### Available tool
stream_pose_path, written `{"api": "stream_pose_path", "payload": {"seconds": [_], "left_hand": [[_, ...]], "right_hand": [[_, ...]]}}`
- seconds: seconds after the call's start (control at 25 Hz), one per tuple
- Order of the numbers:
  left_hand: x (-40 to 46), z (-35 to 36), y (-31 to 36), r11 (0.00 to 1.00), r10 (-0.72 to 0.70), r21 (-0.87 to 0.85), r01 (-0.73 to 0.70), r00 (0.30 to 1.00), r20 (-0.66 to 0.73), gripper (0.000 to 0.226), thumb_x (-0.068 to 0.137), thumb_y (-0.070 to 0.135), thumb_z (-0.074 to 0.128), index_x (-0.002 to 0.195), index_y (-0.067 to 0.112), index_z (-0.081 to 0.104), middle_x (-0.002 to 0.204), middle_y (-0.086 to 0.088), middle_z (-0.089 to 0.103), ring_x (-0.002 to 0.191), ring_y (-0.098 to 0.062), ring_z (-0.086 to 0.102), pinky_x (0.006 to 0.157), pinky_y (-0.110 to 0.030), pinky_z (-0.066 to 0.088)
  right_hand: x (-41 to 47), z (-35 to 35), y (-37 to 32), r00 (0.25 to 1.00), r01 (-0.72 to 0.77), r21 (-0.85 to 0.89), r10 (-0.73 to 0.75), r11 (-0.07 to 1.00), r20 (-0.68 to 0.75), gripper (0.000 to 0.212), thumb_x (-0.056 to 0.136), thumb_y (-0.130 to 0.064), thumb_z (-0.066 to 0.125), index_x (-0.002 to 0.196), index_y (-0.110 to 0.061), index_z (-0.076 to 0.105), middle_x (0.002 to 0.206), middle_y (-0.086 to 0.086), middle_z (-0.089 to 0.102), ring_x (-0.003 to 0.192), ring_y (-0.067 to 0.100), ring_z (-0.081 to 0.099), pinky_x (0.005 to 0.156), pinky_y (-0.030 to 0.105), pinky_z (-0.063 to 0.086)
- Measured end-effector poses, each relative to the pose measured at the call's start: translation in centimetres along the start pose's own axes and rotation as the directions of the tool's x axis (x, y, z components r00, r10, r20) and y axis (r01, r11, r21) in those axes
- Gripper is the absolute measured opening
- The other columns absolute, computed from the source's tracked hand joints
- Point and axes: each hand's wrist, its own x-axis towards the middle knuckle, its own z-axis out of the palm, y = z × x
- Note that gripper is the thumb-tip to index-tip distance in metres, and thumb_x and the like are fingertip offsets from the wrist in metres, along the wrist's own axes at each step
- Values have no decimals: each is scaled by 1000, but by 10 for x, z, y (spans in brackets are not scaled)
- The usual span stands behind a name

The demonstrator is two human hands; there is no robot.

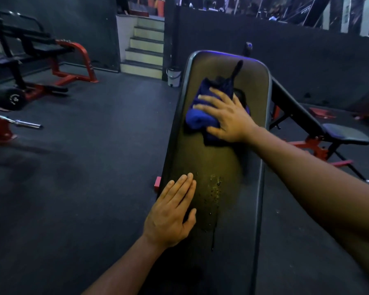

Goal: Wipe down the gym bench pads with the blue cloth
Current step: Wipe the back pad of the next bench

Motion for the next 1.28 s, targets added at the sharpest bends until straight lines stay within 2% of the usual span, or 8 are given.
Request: {"api": "stream_pose_path", "payload": {"seconds": [0.16, 0.4, 0.52, 0.64, 0.72, 0.92, 1.08, 1.28], "left_hand": [[0, 3, -2, 1000, 11, 2, -11, 1000, -5, 63, 102, 36, 46, 158, 9, 34, 169, -8, 25, 157, -20, 20, 129, -37, 16], [0, -5, 3, 998, -17, -53, 18, 1000, 9, 62, 100, 33, 49, 156, 9, 38, 166, -7, 30, 156, -19, 24, 126, -42, 25], [2, -16, 8, 997, -47, -58, 49, 998, 42, 62, 99, 35, 46, 156, 11, 37, 166, -6, 31, 155, -18, 24, 126, -44, 27], [2, -22, 12, 997, -75, -4, 76, 990, 118, 64, 101, 42, 38, 158, 14, 29, 168, -2, 22, 157, -13, 14, 127, -40, 19], [2, -22, 11, 997, -82, 0, 83, 987, 138, 64, 103, 43, 34, 159, 15, 27, 169, -1, 19, 157, -13, 11, 127, -39, 17], [-1, -7, 3, 997, -70, -26, 72, 994, 89, 61, 102, 36, 39, 158, 13, 32, 167, -5, 27, 157, -15, 18, 128, -38, 17], [-1, -6, 3, 997, -55, -51, 58, 996, 65, 61, 102, 32, 40, 159, 11, 30, 168, -7, 26, 157, -16, 17, 129, -38, 14], [-1, -16, 14, 992, -122, -13, 124, 987, 104, 63, 103, 34, 32, 160, 8, 24, 169, -9, 21, 158, -20, 14, 128, -39, 12]], "right_hand": [[59, -4, -27, 981, -195, 10, 195, 981, -14, 67, 83, -58, 43, 145, -34, 44, 158, -4, 32, 152, 29, 8, 113, 72, 7], [14, -8, -86, 992, -5, 84, -5, 996, 123, 58, 91, -36, 60, 146, -28, 43, 156, -3, 34, 152, 26, 9, 118, 64, 13], [-45, -15, -94, 971, -236, 239, 240, 942, 14, 58, 87, -13, 64, 143, -20, 49, 150, 6, 43, 147, 30, 24, 114, 58, 29], [-106, -21, -86, 826, -431, 317, 511, 845, -237, 55, 85, -7, 66, 138, -13, 55, 141, 13, 51, 141, 37, 35, 113, 54, 33], [-135, -15, -86, 792, -475, 306, 553, 825, -260, 55, 88, -16, 66, 142, -14, 52, 146, 13, 47, 143, 37, 31, 113, 55, 34], [-140, 33, -95, 799, -594, 96, 599, 799, -43, 68, 91, -58, 46, 153, -37, 30, 165, -1, 12, 152, 31, -1, 109, 70, 21], [-125, 42, -113, 764, -628, 97, 636, 772, -110, 69, 85, -57, 42, 151, -37, 32, 163, 0, 18, 151, 34, 4, 105, 75, 20], [-211, 58, -164, 882, -463, 125, 470, 878, -38, 72, 86, -50, 45, 154, -35, 28, 165, -1, 17, 153, 31, 3, 105, 71, 31]]}}
